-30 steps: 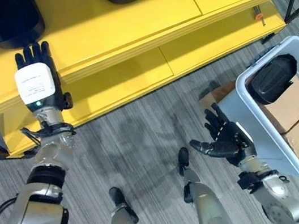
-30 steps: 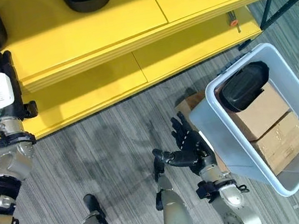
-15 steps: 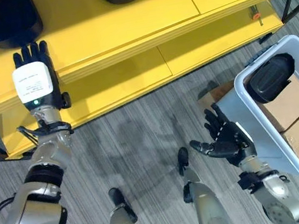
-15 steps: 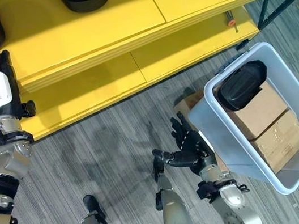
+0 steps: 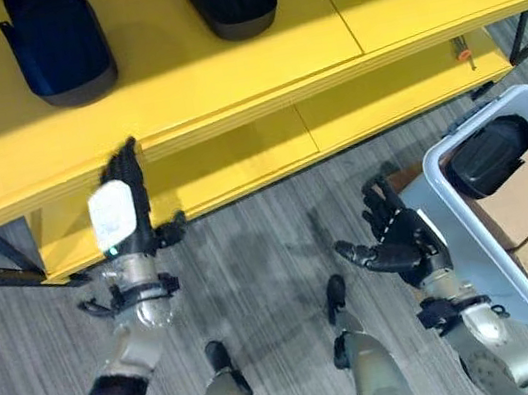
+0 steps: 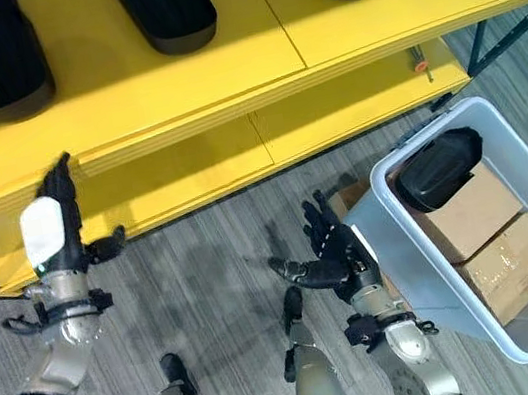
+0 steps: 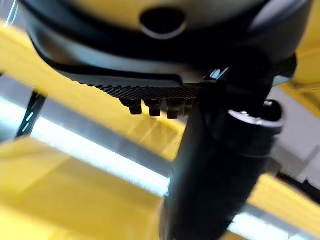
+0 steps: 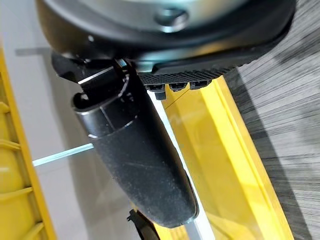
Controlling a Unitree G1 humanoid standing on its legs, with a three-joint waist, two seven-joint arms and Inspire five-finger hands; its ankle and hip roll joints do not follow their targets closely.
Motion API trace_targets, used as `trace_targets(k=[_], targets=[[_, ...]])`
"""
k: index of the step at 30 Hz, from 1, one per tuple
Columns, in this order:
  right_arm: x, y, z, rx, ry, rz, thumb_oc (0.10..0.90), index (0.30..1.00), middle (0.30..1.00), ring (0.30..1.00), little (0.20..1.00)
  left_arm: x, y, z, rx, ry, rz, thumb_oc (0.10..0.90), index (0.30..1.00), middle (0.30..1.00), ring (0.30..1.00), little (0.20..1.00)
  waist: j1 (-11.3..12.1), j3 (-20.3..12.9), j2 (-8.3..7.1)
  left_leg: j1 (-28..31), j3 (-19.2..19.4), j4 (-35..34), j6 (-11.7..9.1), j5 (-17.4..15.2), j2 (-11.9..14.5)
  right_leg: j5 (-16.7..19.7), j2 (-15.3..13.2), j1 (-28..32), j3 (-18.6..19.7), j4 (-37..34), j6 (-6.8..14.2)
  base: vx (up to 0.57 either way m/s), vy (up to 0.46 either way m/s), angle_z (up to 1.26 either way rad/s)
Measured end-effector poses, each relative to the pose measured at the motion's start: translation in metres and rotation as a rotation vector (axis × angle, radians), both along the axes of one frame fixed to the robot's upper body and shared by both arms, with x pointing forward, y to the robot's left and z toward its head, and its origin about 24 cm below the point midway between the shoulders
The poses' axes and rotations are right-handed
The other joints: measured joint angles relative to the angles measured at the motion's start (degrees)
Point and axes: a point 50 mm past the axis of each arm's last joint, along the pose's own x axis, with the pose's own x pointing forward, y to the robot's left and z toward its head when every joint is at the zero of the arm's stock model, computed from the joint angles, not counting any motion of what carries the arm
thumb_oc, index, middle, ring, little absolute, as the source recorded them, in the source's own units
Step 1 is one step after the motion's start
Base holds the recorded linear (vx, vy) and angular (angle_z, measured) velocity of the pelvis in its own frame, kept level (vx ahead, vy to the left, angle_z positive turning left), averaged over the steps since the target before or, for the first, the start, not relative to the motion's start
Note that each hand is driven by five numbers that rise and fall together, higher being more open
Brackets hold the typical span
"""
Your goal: Move parts from the plastic box to the shelf.
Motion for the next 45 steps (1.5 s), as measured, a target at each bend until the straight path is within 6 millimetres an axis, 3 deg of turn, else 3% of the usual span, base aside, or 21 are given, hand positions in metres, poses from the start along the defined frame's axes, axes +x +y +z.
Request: trace_targets(k=[1,2,4,6,12,21,23,25,26,30,32,33,34,35,36,37,39,40,41,43,45], targets=[[0.0,0.0,-0.001,-0.004,0.01,0.0,0.9,1.0,1.0,1.0,1.0,-0.017,-0.001,-0.02,-0.083,0.073,0.0,0.9,1.0,1.0,1.0,1.0,0.3,-0.2,0.55,2.0,0.1,-2.3,-0.7,0.7,0.3,-0.4,0.0,0.4,-1.2,1.5,-0.8,0.09,-0.107,-0.05],[-0.001,-0.006,0.0,-0.023,0.007,-0.026,0.9,1.0,1.0,1.0,1.0,-0.058,-0.01,-0.049,-0.205,0.193,-0.039,0.9,1.0,1.0,1.0,1.0,1.1,-1.0,2.31,6.5,0.2,-6.5,-1.8,2.5,0.6,-0.1,1.6,3.5,-1.8,0.3,-1.0,0.07,-0.117,-0.06],[0.001,-0.02,0.004,-0.036,-0.008,-0.085,0.9,1.0,1.0,1.0,1.0,-0.075,-0.02,-0.066,-0.278,0.283,-0.085,0.9,1.0,1.0,1.0,1.0,1.9,-2.3,4.87,9.7,0.3,-10.0,-2.0,3.7,0.6,-0.3,2.2,5.6,-2.3,-0.5,-0.9,0.05,-0.087,0.05],[0.004,-0.028,0.01,-0.047,-0.03,-0.113,0.9,1.0,1.0,1.0,1.0,-0.076,-0.024,-0.068,-0.361,0.3,-0.103,0.9,1.0,1.0,1.0,1.0,1.9,-3.3,6.78,11.2,0.2,-12.1,-2.1,4.7,0.3,-0.4,2.4,6.9,-3.1,-0.8,-0.7,0.06,-0.087,0.16],[-0.007,-0.031,0.001,-0.054,0.014,-0.118,0.9,1.0,1.0,1.0,1.0,-0.071,-0.03,-0.052,-0.479,0.253,-0.187,0.9,1.0,1.0,1.0,1.0,1.4,-6.0,8.05,16.0,0.9,-15.3,-1.9,5.5,0.6,-1.9,2.8,10.1,-3.1,-0.8,0.1,0.01,-0.11,0.0],[-0.018,-0.048,0.006,-0.07,0.011,-0.19,0.9,1.0,1.0,1.0,1.0,-0.077,-0.044,-0.06,-0.635,0.31,-0.263,0.9,1.0,1.0,1.0,1.0,-1.9,-9.2,11.05,20.8,2.4,-16.7,-0.7,6.3,7.2,-6.5,8.9,10.9,-2.7,4.6,-2.9,0.0,-0.208,-0.13],[-0.017,-0.054,0.01,-0.091,0.002,-0.202,0.9,1.0,1.0,1.0,1.0,-0.072,-0.048,-0.057,-0.644,0.306,-0.287,0.9,1.0,1.0,1.0,1.0,-1.8,-9.3,11.61,19.6,2.4,-14.9,-0.4,6.5,8.7,-10.8,9.7,7.5,-2.4,12.7,-4.2,-0.01,-0.275,0.06],[-0.027,-0.064,0.007,-0.106,0.019,-0.245,0.9,1.0,1.0,1.0,1.0,-0.068,-0.054,-0.057,-0.659,0.315,-0.321,0.9,1.0,1.0,1.0,1.0,-1.5,-10.3,9.85,18.4,0.7,-11.4,-0.6,6.7,9.4,-23.0,8.8,3.6,-0.9,28.9,-6.5,0.02,-0.277,0.47],[-0.027,-0.064,0.005,-0.107,0.025,-0.256,0.9,1.0,1.0,1.0,1.0,-0.073,-0.057,-0.062,-0.675,0.333,-0.315,0.9,1.0,1.0,1.0,1.0,-1.4,-10.7,10.1,18.7,0.3,-11.1,0.3,8.3,10.2,-24.6,9.6,4.0,-1.3,30.1,-6.6,0.02,-0.307,0.33],[-0.04,-0.079,0.002,-0.137,0.043,-0.334,0.9,1.0,1.0,1.0,1.0,-0.071,-0.066,-0.063,-0.67,0.364,-0.365,0.9,1.0,1.0,1.0,1.0,-1.8,-10.7,9.62,11.9,0.1,-6.6,3.6,23.0,11.1,-24.9,11.3,6.5,-3.3,25.2,-8.0,0.04,-0.248,0.4],[-0.05,-0.088,-0.003,-0.137,0.076,-0.394,0.9,1.0,1.0,1.0,1.0,-0.072,-0.072,-0.065,-0.674,0.378,-0.387,0.9,1.0,1.0,1.0,1.0,-2.1,-10.2,8.49,10.3,2.0,-3.8,1.0,19.8,8.2,-24.0,11.5,9.4,-3.3,20.9,-8.4,0.07,-0.107,0.43],[-0.054,-0.092,-0.004,-0.138,0.082,-0.419,0.9,1.0,1.0,1.0,1.0,-0.072,-0.074,-0.065,-0.675,0.38,-0.396,0.9,1.0,1.0,1.0,1.0,-2.3,-10.1,8.41,9.5,2.3,-4.1,-1.0,16.8,5.1,-23.0,11.8,10.9,-3.0,16.1,-8.0,0.16,-0.083,0.14],[-0.054,-0.093,-0.004,-0.132,0.081,-0.433,0.9,1.0,1.0,1.0,1.0,-0.072,-0.075,-0.065,-0.677,0.379,-0.396,0.9,1.0,1.0,1.0,1.0,-1.6,-10.1,8.36,9.1,1.6,-6.0,-0.7,15.2,1.7,-22.9,12.0,12.0,-2.6,11.7,-7.6,0.13,-0.026,-0.29],[-0.052,-0.094,-0.002,-0.132,0.068,-0.441,0.9,1.0,1.0,1.0,1.0,-0.075,-0.074,-0.065,-0.688,0.371,-0.391,0.9,1.0,1.0,1.0,1.0,0.4,-10.3,8.8,8.6,-3.0,-10.8,-1.2,12.3,-2.0,-22.7,13.0,12.2,-3.6,9.0,-7.6,0.24,-0.006,-1.26],[-0.041,-0.086,0.002,-0.112,0.033,-0.413,0.9,1.0,1.0,1.0,1.0,-0.082,-0.061,-0.052,-0.668,0.304,-0.379,0.9,1.0,1.0,1.0,1.0,3.8,-9.1,6.98,10.3,-13.1,-17.5,-1.7,7.5,-7.0,-21.6,12.6,11.5,-0.9,16.3,-13.1,0.13,0.011,-1.4],[-0.033,-0.082,0.0,-0.114,0.035,-0.396,0.9,1.0,1.0,1.0,1.0,-0.082,-0.06,-0.056,-0.682,0.315,-0.353,0.9,1.0,1.0,1.0,1.0,3.6,-7.4,8.08,9.5,-14.5,-16.4,-0.5,6.6,-6.4,-19.4,15.5,12.7,2.8,15.2,-11.9,0.19,0.002,-1.21],[-0.015,-0.06,0.004,-0.084,0.003,-0.316,0.9,1.0,1.0,1.0,1.0,-0.083,-0.054,-0.062,-0.674,0.34,-0.319,0.9,1.0,1.0,1.0,1.0,5.4,-6.1,5.47,8.3,-23.3,-17.2,1.3,5.9,-14.2,-16.5,17.2,13.0,9.9,11.1,-10.7,0.16,0.063,-1.24],[-0.008,-0.048,0.007,-0.078,-0.015,-0.255,0.9,1.0,1.0,1.0,1.0,-0.088,-0.05,-0.066,-0.685,0.345,-0.29,0.9,1.0,1.0,1.0,1.0,6.5,-5.7,4.42,8.0,-27.6,-16.2,3.6,5.0,-16.5,-14.6,18.1,13.5,14.3,8.9,-10.9,0.14,0.078,-2.35],[-0.001,-0.035,0.011,-0.07,-0.043,-0.189,0.9,1.0,1.0,1.0,1.0,-0.096,-0.046,-0.071,-0.694,0.359,-0.259,0.9,1.0,1.0,1.0,1.0,8.1,-5.7,4.23,8.5,-32.5,-16.0,5.4,4.5,-18.0,-13.3,19.7,13.8,20.1,6.7,-8.9,0.18,0.137,-2.46],[0.001,-0.026,0.018,-0.059,-0.087,-0.14,0.9,1.0,1.0,1.0,1.0,-0.1,-0.044,-0.076,-0.691,0.394,-0.256,0.9,1.0,1.0,1.0,1.0,7.7,-5.7,5.76,7.8,-28.0,-15.6,6.1,4.8,-16.5,-13.3,20.5,14.4,17.0,4.8,-9.4,0.15,0.131,-1.73],[-0.02,-0.043,0.005,-0.053,-0.019,-0.21,0.9,1.0,1.0,1.0,1.0,-0.087,-0.047,-0.07,-0.686,0.363,-0.281,0.9,1.0,1.0,1.0,1.0,2.6,-5.4,6.47,6.2,-22.5,-11.4,5.9,5.0,-14.3,-14.1,21.1,14.7,15.5,6.4,-12.3,0.2,0.171,-0.5]])
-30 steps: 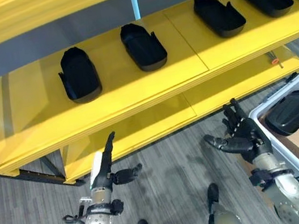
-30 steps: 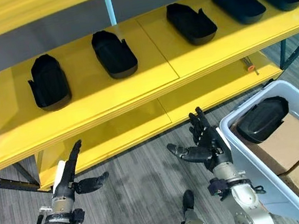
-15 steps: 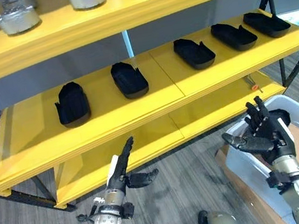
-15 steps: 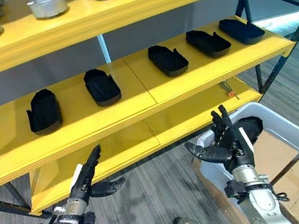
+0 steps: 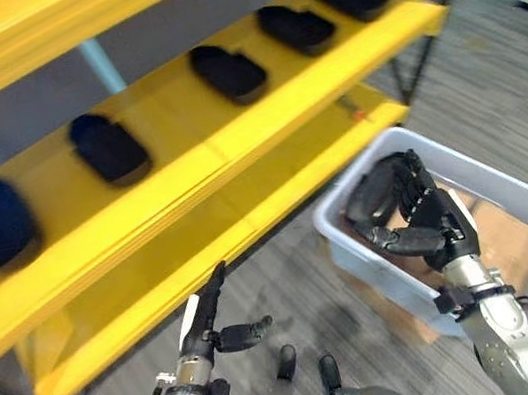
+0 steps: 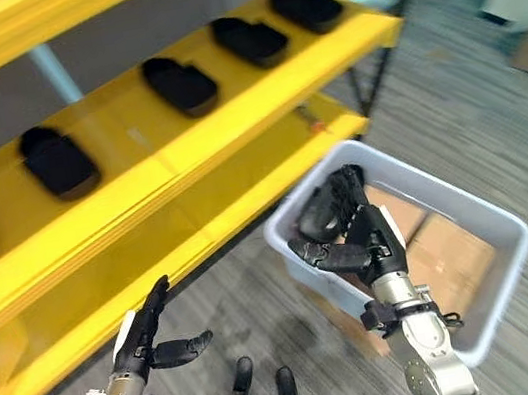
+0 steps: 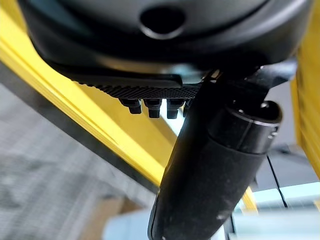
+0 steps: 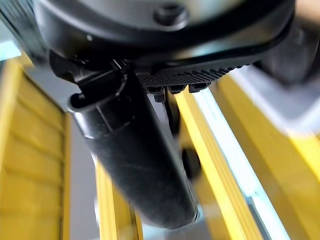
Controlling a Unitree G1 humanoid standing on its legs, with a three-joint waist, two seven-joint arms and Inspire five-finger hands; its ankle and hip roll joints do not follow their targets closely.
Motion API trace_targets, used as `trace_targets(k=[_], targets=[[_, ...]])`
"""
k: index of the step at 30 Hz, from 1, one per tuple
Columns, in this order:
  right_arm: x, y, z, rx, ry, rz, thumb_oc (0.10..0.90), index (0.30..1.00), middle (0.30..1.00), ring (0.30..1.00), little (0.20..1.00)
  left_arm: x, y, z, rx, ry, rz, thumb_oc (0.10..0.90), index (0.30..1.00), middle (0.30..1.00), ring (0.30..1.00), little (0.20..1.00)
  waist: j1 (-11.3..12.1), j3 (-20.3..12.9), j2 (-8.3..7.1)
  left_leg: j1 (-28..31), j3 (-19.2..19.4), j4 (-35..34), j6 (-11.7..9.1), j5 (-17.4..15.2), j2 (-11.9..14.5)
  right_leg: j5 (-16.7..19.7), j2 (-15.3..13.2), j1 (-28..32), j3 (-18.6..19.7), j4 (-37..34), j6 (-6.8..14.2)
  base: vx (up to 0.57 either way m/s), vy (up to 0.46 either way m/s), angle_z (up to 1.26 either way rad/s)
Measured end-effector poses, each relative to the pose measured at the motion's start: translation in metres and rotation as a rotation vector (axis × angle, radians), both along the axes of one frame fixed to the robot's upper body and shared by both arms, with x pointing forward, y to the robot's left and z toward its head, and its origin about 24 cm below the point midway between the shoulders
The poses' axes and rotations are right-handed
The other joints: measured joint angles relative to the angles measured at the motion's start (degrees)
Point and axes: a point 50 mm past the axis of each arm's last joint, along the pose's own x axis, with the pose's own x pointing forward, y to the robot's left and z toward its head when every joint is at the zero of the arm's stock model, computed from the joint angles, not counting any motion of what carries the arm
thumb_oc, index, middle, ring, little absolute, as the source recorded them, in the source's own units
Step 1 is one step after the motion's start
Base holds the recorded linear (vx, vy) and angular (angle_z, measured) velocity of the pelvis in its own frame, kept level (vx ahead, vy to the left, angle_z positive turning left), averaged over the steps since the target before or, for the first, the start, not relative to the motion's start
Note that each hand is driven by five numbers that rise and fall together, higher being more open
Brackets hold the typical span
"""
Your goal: Move parts from the plastic box to the shelf.
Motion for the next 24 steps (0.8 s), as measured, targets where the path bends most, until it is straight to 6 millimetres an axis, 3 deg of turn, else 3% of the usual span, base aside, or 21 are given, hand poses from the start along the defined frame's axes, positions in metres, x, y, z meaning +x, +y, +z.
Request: trace_targets(k=[3,4,5,7,11,14,15,16,17,18,20,21,22,23,24], targets=[[-0.005,-0.009,-0.005,-0.017,0.054,-0.017,0.9,1.0,1.0,1.0,1.0,0.007,0.001,0.007,0.005,-0.031,0.0,0.9,1.0,1.0,1.0,1.0,-1.1,-0.4,0.26,1.3,2.3,-0.1,0.9,0.2,0.3,-0.6,-1.7,-0.6,3.7,1.2,0.8,0.14,0.113,-0.95],[-0.005,-0.01,-0.004,-0.038,0.056,-0.007,0.9,1.0,1.0,1.0,1.0,0.007,0.0,0.009,0.001,-0.04,-0.005,0.9,1.0,1.0,1.0,1.0,-1.3,-1.0,1.5,2.2,2.5,-0.8,0.9,0.3,0.9,-0.4,-2.2,-1.0,3.6,1.0,2.0,0.14,0.105,-1.03],[-0.004,-0.01,-0.004,-0.046,0.067,0.0,0.9,1.0,1.0,1.0,1.0,0.012,-0.003,0.012,-0.01,-0.061,-0.006,0.9,1.0,1.0,1.0,1.0,-2.8,-1.9,3.5,3.8,4.7,-2.2,1.5,2.6,1.6,-1.1,-2.6,-0.7,4.7,0.8,4.0,0.13,0.142,-0.85],[0.0,-0.001,-0.002,-0.052,0.059,0.053,0.9,1.0,1.0,1.0,1.0,0.014,-0.005,0.017,-0.02,-0.085,-0.005,0.9,1.0,1.0,1.0,1.0,-2.8,-2.2,3.93,6.2,7.6,-4.1,3.1,3.0,-0.2,-2.9,-4.8,-1.2,6.7,3.0,6.6,0.06,0.141,-0.56],[0.014,0.019,0.01,-0.063,0.0,0.145,0.9,1.0,1.0,1.0,1.0,0.013,-0.002,0.02,-0.02,-0.102,0.008,0.9,1.0,1.0,1.0,1.0,-2.1,-2.5,4.66,5.5,12.1,-4.2,5.7,2.0,-3.0,-5.1,-8.1,-5.5,9.2,7.5,10.0,0.06,0.136,-0.45],[0.019,0.025,0.013,-0.068,-0.015,0.165,0.9,1.0,1.0,1.0,1.0,0.012,0.005,0.02,0.015,-0.092,0.01,0.9,1.0,1.0,1.0,1.0,-1.5,-2.4,4.66,5.9,15.2,-4.8,7.0,1.7,-4.2,-6.5,-9.0,-11.6,8.8,17.0,12.8,0.0,0.114,-0.52],[0.022,0.029,0.015,-0.07,-0.029,0.174,0.9,1.0,1.0,1.0,1.0,0.012,0.01,0.021,0.038,-0.089,0.015,0.9,1.0,1.0,1.0,1.0,-0.4,-1.9,4.85,6.6,19.3,-5.2,7.2,1.7,-3.4,-6.3,-10.3,-17.5,2.3,25.2,16.2,0.13,0.062,-1.12],[0.027,0.033,0.018,-0.064,-0.04,0.181,0.9,1.0,1.0,1.0,1.0,0.012,0.012,0.019,0.045,-0.084,0.029,0.9,1.0,1.0,1.0,1.0,0.6,-1.0,5.24,7.6,22.8,-5.0,8.5,1.0,-3.1,-6.2,-14.0,-20.5,-6.5,28.6,17.2,0.19,-0.032,-1.37],[0.03,0.038,0.018,-0.06,-0.044,0.192,0.9,1.0,1.0,1.0,1.0,0.01,0.013,0.016,0.046,-0.069,0.038,0.9,1.0,1.0,1.0,1.0,0.5,-0.9,5.38,8.8,26.0,-5.1,9.0,-0.1,-3.4,-6.2,-19.1,-21.3,-14.2,26.7,16.6,0.16,-0.042,-1.33],[0.031,0.043,0.019,-0.06,-0.044,0.207,0.9,1.0,1.0,1.0,1.0,0.007,0.014,0.013,0.046,-0.056,0.04,0.9,1.0,1.0,1.0,1.0,0.3,-0.8,5.04,10.0,27.9,-5.5,8.7,-1.1,-4.2,-5.0,-23.1,-21.5,-17.8,21.8,15.9,0.17,-0.08,-1.18],[0.031,0.048,0.017,-0.066,-0.037,0.221,0.9,1.0,1.0,1.0,1.0,0.006,0.013,0.011,0.033,-0.052,0.051,0.9,1.0,1.0,1.0,1.0,-0.4,-0.7,4.41,10.7,30.6,-4.9,7.0,-3.0,-4.4,0.7,-28.1,-21.1,-20.6,9.1,16.9,0.31,-0.264,-0.93],[0.026,0.043,0.012,-0.073,-0.016,0.202,0.9,1.0,1.0,1.0,1.0,0.007,0.012,0.011,0.01,-0.058,0.07,0.9,1.0,1.0,1.0,1.0,-1.2,-0.4,3.7,10.6,30.1,-4.2,6.4,-3.6,-3.4,2.3,-27.6,-17.0,-19.7,2.7,17.4,0.36,-0.389,-0.12],[0.017,0.034,0.002,-0.066,0.033,0.154,0.9,1.0,1.0,1.0,1.0,0.008,0.006,0.01,-0.001,-0.058,0.051,0.9,1.0,1.0,1.0,1.0,-1.7,-0.7,1.18,11.8,28.5,-4.5,4.1,-3.3,-2.7,3.8,-25.2,-9.8,-18.8,0.5,16.3,0.35,-0.374,0.45],[0.014,0.031,-0.003,-0.077,0.058,0.148,0.9,1.0,1.0,1.0,1.0,0.008,-0.001,0.008,-0.026,-0.055,0.049,0.9,1.0,1.0,1.0,1.0,-2.0,-0.6,0.87,12.6,27.0,-5.0,2.2,-3.0,-1.2,7.7,-23.0,-8.0,-18.4,-0.8,14.4,0.25,-0.32,0.68],[0.012,0.03,-0.004,-0.08,0.065,0.149,0.9,1.0,1.0,1.0,1.0,0.007,-0.004,0.008,-0.03,-0.053,0.034,0.9,1.0,1.0,1.0,1.0,-2.4,-0.6,1.11,12.5,25.6,-5.0,1.2,-2.9,0.3,8.2,-21.6,-7.5,-18.4,-0.4,13.2,0.24,-0.327,0.68]])
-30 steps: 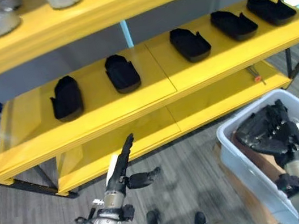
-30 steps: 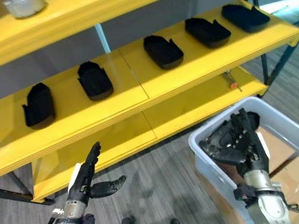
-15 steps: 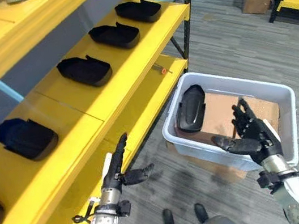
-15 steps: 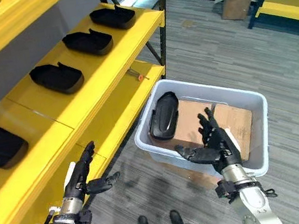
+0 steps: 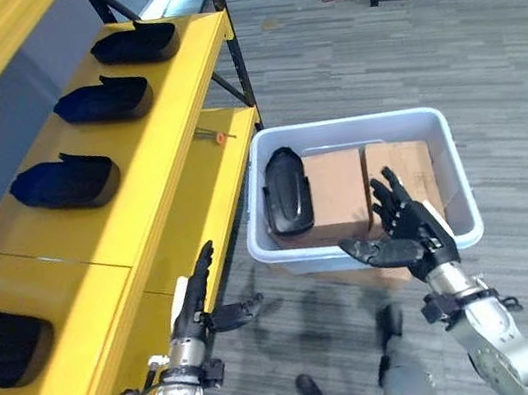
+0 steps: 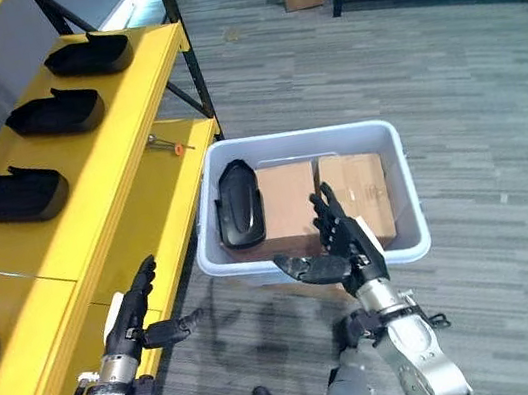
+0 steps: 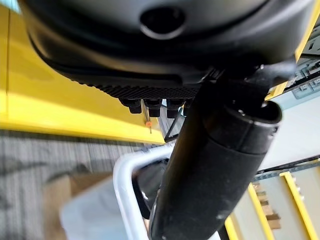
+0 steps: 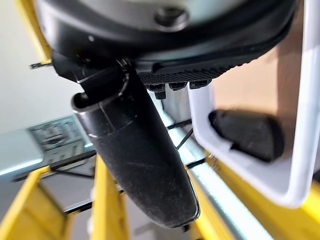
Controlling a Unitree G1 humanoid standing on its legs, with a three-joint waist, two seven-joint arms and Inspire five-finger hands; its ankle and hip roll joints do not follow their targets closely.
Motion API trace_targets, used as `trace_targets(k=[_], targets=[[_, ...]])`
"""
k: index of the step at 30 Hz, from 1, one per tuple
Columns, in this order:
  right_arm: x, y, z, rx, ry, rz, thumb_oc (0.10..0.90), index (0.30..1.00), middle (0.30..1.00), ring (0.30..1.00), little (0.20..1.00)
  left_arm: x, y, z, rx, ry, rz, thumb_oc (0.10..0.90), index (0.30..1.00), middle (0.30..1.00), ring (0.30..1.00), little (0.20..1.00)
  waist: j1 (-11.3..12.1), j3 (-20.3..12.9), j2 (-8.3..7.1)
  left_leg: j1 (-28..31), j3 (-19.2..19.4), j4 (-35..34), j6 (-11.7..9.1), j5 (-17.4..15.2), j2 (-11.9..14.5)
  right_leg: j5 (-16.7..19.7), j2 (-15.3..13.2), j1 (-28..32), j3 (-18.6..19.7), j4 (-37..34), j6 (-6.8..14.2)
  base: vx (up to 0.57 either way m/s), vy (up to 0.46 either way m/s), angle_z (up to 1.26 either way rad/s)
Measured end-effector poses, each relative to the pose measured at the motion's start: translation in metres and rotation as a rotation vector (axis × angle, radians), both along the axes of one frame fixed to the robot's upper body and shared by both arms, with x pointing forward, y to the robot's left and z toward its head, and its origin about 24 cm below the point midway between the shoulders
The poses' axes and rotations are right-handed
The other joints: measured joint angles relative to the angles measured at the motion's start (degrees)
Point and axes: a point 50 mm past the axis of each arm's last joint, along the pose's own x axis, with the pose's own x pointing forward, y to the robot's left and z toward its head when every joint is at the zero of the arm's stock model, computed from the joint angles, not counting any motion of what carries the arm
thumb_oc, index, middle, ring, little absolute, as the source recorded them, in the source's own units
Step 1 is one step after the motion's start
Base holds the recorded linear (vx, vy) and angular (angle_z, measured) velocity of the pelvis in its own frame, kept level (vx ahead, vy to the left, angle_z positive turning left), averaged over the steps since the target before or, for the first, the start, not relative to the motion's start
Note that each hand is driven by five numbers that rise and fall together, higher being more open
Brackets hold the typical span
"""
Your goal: Move parts from the plastic box to the shelf.
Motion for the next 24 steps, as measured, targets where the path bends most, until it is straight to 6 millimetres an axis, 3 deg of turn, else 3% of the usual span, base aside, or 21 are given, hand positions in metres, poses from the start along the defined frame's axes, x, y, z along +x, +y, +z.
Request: trace_targets(k=[1,3,5,9,10,11,12,13,15,17,20,21,22,23,24], targets=[[-0.002,-0.004,0.001,-0.018,0.002,0.006,0.9,1.0,1.0,1.0,1.0,-0.002,-0.007,-0.002,-0.01,0.007,-0.024,0.9,1.0,1.0,1.0,1.0,-0.3,-0.1,1.05,-0.1,-1.7,0.4,-1.6,0.9,3.6,-2.1,2.9,0.1,-1.2,1.9,-2.7,0.14,-0.265,0.4],[0.003,-0.007,0.007,-0.038,-0.024,0.006,0.9,1.0,1.0,1.0,1.0,-0.003,-0.006,-0.002,-0.009,0.011,-0.025,0.9,1.0,1.0,1.0,1.0,-0.1,-0.1,1.95,-1.3,-1.7,1.5,-2.2,1.5,6.2,-4.0,5.4,-0.7,-2.3,3.2,-4.4,0.08,-0.224,0.16],[0.005,-0.018,0.014,-0.03,-0.049,-0.045,0.9,1.0,1.0,1.0,1.0,0.004,-0.009,0.002,-0.01,-0.008,-0.041,0.9,1.0,1.0,1.0,1.0,-0.4,-0.1,2.07,-5.9,-1.8,7.4,-3.1,2.6,7.7,-6.0,5.2,-2.5,-3.6,5.7,-5.8,0.03,-0.168,0.28],[0.009,-0.027,0.022,-0.051,-0.075,-0.079,0.9,1.0,1.0,1.0,1.0,0.006,-0.01,0.003,-0.015,-0.017,-0.04,0.9,1.0,1.0,1.0,1.0,0.6,0.3,2.1,-10.9,-6.1,17.4,-6.1,4.9,8.2,-8.2,5.0,-2.8,-3.5,8.0,-8.4,0.03,-0.077,-0.03],[0.013,-0.031,0.03,-0.085,-0.105,-0.073,0.9,1.0,1.0,1.0,1.0,0.009,-0.012,0.006,-0.015,-0.034,-0.05,0.9,1.0,1.0,1.0,1.0,0.5,1.5,1.93,-13.4,-10.9,21.1,-7.7,4.1,7.0,-9.0,4.8,-2.8,-2.9,7.9,-8.7,0.09,0.112,-0.17],[0.014,-0.031,0.032,-0.087,-0.117,-0.078,0.9,1.0,1.0,1.0,1.0,0.011,-0.012,0.008,-0.012,-0.042,-0.054,0.9,1.0,1.0,1.0,1.0,0.3,1.7,1.93,-14.0,-10.8,19.5,-6.9,3.4,7.6,-9.5,5.3,-2.8,-2.9,7.2,-8.7,0.12,0.226,-0.1],[0.016,-0.029,0.034,-0.082,-0.126,-0.083,0.9,1.0,1.0,1.0,1.0,0.011,-0.011,0.01,-0.011,-0.05,-0.05,0.9,1.0,1.0,1.0,1.0,0.6,2.2,1.49,-13.7,-10.9,14.0,-6.4,3.5,9.8,-9.6,6.0,-2.9,-2.6,6.7,-9.0,0.08,0.219,-0.2],[0.02,-0.025,0.037,-0.089,-0.143,-0.073,0.9,1.0,1.0,1.0,1.0,0.012,-0.009,0.012,-0.01,-0.062,-0.04,0.9,1.0,1.0,1.0,1.0,1.3,2.8,0.55,-12.5,-11.1,6.9,-6.0,4.2,12.6,-9.7,6.6,-3.5,-1.6,6.8,-9.2,0.1,0.269,-0.33],[0.028,-0.015,0.047,-0.1,-0.186,-0.048,0.9,1.0,1.0,1.0,1.0,0.016,-0.004,0.017,-0.004,-0.089,-0.024,0.9,1.0,1.0,1.0,1.0,1.6,3.9,-0.64,-13.2,-11.7,-1.1,-6.7,5.9,18.8,-10.1,7.0,-6.3,-0.2,8.7,-8.8,0.09,0.177,-0.42],[0.038,-0.008,0.062,-0.113,-0.248,-0.033,0.9,1.0,1.0,1.0,1.0,0.023,-0.004,0.015,0.0,-0.078,-0.019,0.9,1.0,1.0,1.0,1.0,1.6,7.1,-1.06,-13.9,-11.7,-2.1,-7.3,6.3,23.8,-10.3,6.9,-7.5,1.5,11.1,-8.7,0.15,0.274,-0.39],[0.041,-0.004,0.069,-0.144,-0.282,-0.015,0.9,1.0,1.0,1.0,1.0,0.017,-0.004,0.009,-0.001,-0.05,-0.018,0.9,1.0,1.0,1.0,1.0,1.7,7.8,1.15,-12.0,-9.1,-2.1,-7.8,6.6,22.3,-8.3,6.8,-7.2,3.3,9.4,-6.3,0.08,0.228,-0.5],[0.04,-0.011,0.075,-0.191,-0.303,-0.022,0.9,1.0,1.0,1.0,1.0,0.014,-0.007,0.008,-0.01,-0.047,-0.024,0.9,1.0,1.0,1.0,1.0,1.3,7.9,5.38,-11.4,-7.0,-1.2,-6.2,9.2,19.3,-6.6,7.4,-6.6,3.3,8.0,-4.5,0.11,0.338,-0.38],[0.04,-0.015,0.079,-0.227,-0.313,-0.027,0.9,1.0,1.0,1.0,1.0,0.015,-0.007,0.012,-0.007,-0.062,-0.031,0.9,1.0,1.0,1.0,1.0,1.3,8.3,7.19,-11.0,-5.9,-1.3,-6.2,8.6,17.6,-6.4,7.3,-6.7,3.5,8.3,-3.5,0.08,0.242,-0.06],[0.04,-0.015,0.078,-0.236,-0.315,-0.044,0.9,1.0,1.0,1.0,1.0,0.022,-0.003,0.022,0.022,-0.1,-0.041,0.9,1.0,1.0,1.0,1.0,1.4,9.1,5.51,-11.3,-6.2,-1.5,-7.0,9.7,15.4,-6.1,4.5,-7.4,4.0,8.7,-2.3,0.03,0.133,0.08],[0.041,-0.012,0.079,-0.269,-0.324,-0.034,0.9,1.0,1.0,1.0,1.0,0.026,0.001,0.032,0.048,-0.136,-0.044,0.9,1.0,1.0,1.0,1.0,2.2,9.6,3.84,-11.5,-5.3,-1.6,-6.4,9.2,12.8,-5.7,2.1,-8.4,5.4,8.5,-0.9,0.06,0.18,0.2]])
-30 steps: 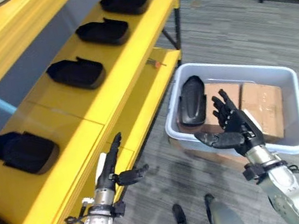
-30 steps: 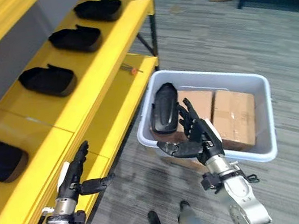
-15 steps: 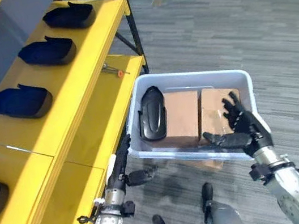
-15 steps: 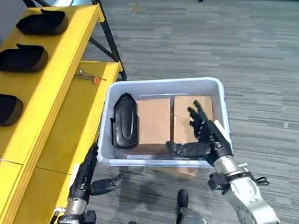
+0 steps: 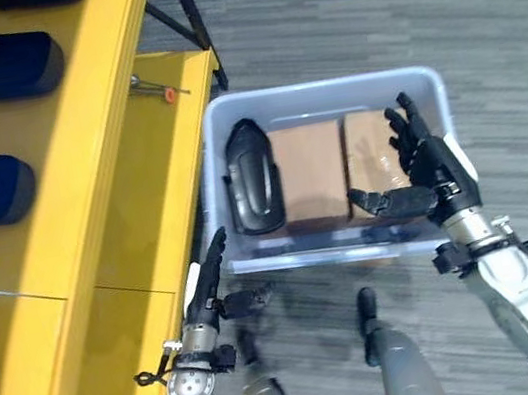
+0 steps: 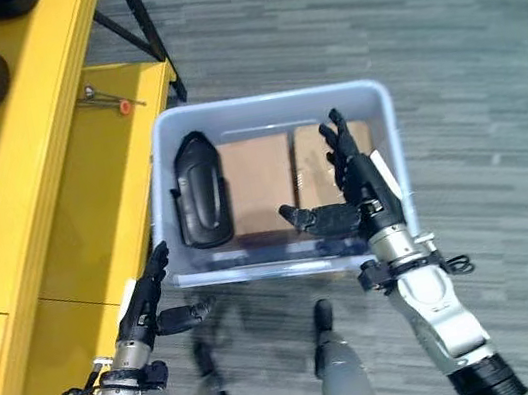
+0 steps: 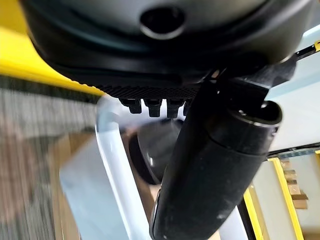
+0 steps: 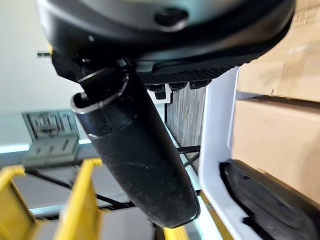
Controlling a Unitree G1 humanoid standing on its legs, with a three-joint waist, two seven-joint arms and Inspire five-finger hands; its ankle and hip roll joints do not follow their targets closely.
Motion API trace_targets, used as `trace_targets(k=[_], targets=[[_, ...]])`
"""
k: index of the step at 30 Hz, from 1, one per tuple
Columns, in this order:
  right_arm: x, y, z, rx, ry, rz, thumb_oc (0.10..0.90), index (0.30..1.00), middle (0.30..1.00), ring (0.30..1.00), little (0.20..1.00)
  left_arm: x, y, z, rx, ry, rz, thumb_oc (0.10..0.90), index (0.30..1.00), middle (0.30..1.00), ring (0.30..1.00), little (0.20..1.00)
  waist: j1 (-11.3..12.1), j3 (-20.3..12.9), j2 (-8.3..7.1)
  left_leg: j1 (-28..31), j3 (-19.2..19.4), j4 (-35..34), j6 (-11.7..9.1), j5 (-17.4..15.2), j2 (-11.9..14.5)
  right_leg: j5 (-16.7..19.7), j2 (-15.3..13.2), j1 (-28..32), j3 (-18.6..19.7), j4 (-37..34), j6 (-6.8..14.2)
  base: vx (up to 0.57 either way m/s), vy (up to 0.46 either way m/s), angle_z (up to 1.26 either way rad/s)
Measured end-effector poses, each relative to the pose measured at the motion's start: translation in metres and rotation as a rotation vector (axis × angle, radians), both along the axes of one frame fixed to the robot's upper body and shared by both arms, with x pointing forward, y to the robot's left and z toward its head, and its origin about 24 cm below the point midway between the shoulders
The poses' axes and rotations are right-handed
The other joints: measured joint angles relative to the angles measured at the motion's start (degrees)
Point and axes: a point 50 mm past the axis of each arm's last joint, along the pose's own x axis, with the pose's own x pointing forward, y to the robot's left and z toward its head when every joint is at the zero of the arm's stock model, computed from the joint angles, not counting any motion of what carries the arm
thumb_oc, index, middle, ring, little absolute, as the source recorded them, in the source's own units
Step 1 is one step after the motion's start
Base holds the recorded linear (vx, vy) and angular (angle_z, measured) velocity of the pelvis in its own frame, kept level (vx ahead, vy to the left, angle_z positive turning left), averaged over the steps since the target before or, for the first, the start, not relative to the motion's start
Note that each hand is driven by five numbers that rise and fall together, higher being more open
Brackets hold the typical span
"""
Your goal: Move parts from the plastic box to the shelf.
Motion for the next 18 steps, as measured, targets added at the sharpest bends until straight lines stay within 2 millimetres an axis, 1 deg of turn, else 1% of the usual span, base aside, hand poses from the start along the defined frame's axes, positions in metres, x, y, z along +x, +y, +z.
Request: trace_targets(k=[1,2,3,4,5,6,7,8,10,12,13,14,16,18], targets=[[0.0,0.003,0.0,-0.03,-0.005,0.003,0.9,1.0,1.0,1.0,1.0,0.005,0.004,0.009,0.018,-0.033,0.001,0.9,1.0,1.0,1.0,1.0,1.0,0.4,-0.94,-0.6,0.7,0.1,0.2,-0.1,-2.4,1.1,-2.3,-0.3,0.7,-1.0,0.4,0.06,0.201,0.12],[0.007,0.012,0.012,-0.241,-0.063,0.023,0.9,1.0,1.0,1.0,1.0,0.009,0.016,0.026,0.079,-0.094,0.014,0.9,1.0,1.0,1.0,1.0,2.6,1.4,-2.69,-1.7,1.4,0.5,1.2,-0.7,-5.5,3.5,-5.2,-0.2,0.8,-3.7,2.1,0.05,0.158,0.23],[0.01,0.012,0.021,-0.327,-0.105,0.025,0.9,1.0,1.0,1.0,1.0,0.01,0.021,0.031,0.104,-0.109,0.02,0.9,1.0,1.0,1.0,1.0,3.2,1.6,-2.95,-2.5,1.6,0.8,1.3,-0.8,-6.3,4.1,-6.1,-0.1,0.5,-4.6,2.7,0.0,0.043,0.21],[0.013,0.013,0.029,-0.373,-0.14,0.018,0.9,1.0,1.0,1.0,1.0,0.011,0.026,0.034,0.117,-0.119,0.031,0.9,1.0,1.0,1.0,1.0,3.9,1.7,-3.28,-2.6,1.9,0.9,1.3,-0.8,-6.5,4.6,-6.3,0.0,0.5,-5.1,2.9,0.01,0.031,0.08],[0.015,0.015,0.037,-0.423,-0.179,0.021,0.9,1.0,1.0,1.0,1.0,0.009,0.03,0.036,0.128,-0.122,0.046,0.9,1.0,1.0,1.0,1.0,4.6,2.0,-3.68,-2.6,2.1,1.0,1.4,-0.8,-6.6,4.9,-6.3,0.4,0.5,-5.8,3.1,0.01,0.011,0.06],[0.017,0.016,0.044,-0.458,-0.21,0.018,0.9,1.0,1.0,1.0,1.0,0.008,0.033,0.036,0.137,-0.123,0.058,0.9,1.0,1.0,1.0,1.0,4.8,2.0,-3.8,-2.5,2.0,1.0,1.5,-0.8,-6.5,5.0,-6.1,1.0,0.3,-6.5,3.3,0.0,0.0,0.0],[0.018,0.016,0.053,-0.538,-0.251,0.004,0.9,1.0,1.0,1.0,1.0,0.007,0.034,0.037,0.138,-0.126,0.06,0.9,1.0,1.0,1.0,1.0,5.3,2.1,-4.04,-2.6,2.0,1.1,1.6,-0.9,-6.4,5.1,-6.0,1.2,0.2,-6.9,3.5,0.0,-0.03,0.06],[0.02,0.006,0.079,-0.806,-0.349,-0.037,0.9,1.0,1.0,1.0,1.0,0.004,0.032,0.04,0.134,-0.144,0.053,0.9,1.0,1.0,1.0,1.0,5.4,2.4,-4.32,-3.6,1.9,1.4,1.8,-1.0,-6.1,5.4,-5.6,1.1,-0.2,-7.9,3.7,0.0,0.0,0.0],[0.02,-0.001,0.099,-0.973,-0.435,-0.11,0.9,1.0,1.0,1.0,1.0,0.002,0.031,0.04,0.132,-0.146,0.043,0.9,1.0,1.0,1.0,1.0,5.6,2.9,-5.17,-3.8,1.9,1.6,1.8,-1.0,-5.4,5.4,-5.0,1.1,-0.9,-8.0,3.7,-0.02,-0.043,0.0],[0.02,-0.004,0.113,-1.104,-0.512,-0.174,0.9,1.0,1.0,1.0,1.0,0.001,0.03,0.039,0.13,-0.143,0.039,0.9,1.0,1.0,1.0,1.0,5.3,3.1,-5.66,-4.5,1.8,2.0,1.8,-1.0,-5.0,5.4,-4.6,1.0,-1.0,-8.2,3.6,-0.03,-0.072,-0.02],[0.024,-0.006,0.132,-1.406,-0.61,-0.236,0.9,1.0,1.0,1.0,1.0,0.002,0.028,0.042,0.13,-0.153,0.031,0.9,1.0,1.0,1.0,1.0,5.1,3.2,-5.9,-6.2,1.4,3.2,1.9,-1.1,-4.8,5.5,-4.5,-0.4,-1.2,-8.1,3.4,-0.03,-0.073,-0.02],[0.025,-0.01,0.141,-1.553,-0.634,-0.261,0.9,1.0,1.0,1.0,1.0,0.003,0.025,0.043,0.127,-0.161,0.023,0.9,1.0,1.0,1.0,1.0,5.2,3.3,-5.81,-7.1,1.3,3.4,1.9,-1.1,-4.7,5.6,-4.4,-1.3,-1.2,-8.0,3.4,-0.02,-0.059,-0.02],[0.028,-0.013,0.142,-1.633,-0.637,-0.291,0.9,1.0,1.0,1.0,1.0,0.002,0.024,0.042,0.129,-0.161,0.015,0.9,1.0,1.0,1.0,1.0,5.2,3.4,-6.12,-7.7,1.0,3.4,1.9,-1.0,-4.1,5.5,-3.8,-1.9,-1.4,-7.7,3.2,-0.02,-0.056,0.01],[0.034,-0.014,0.149,-1.74,-0.665,-0.336,0.9,1.0,1.0,1.0,1.0,0.003,0.024,0.042,0.132,-0.16,0.015,0.9,1.0,1.0,1.0,1.0,5.4,3.7,-6.19,-9.7,0.9,4.1,1.9,-1.0,-4.0,5.5,-3.8,-4.0,-1.2,-6.9,3.1,-0.02,-0.084,-0.06]])
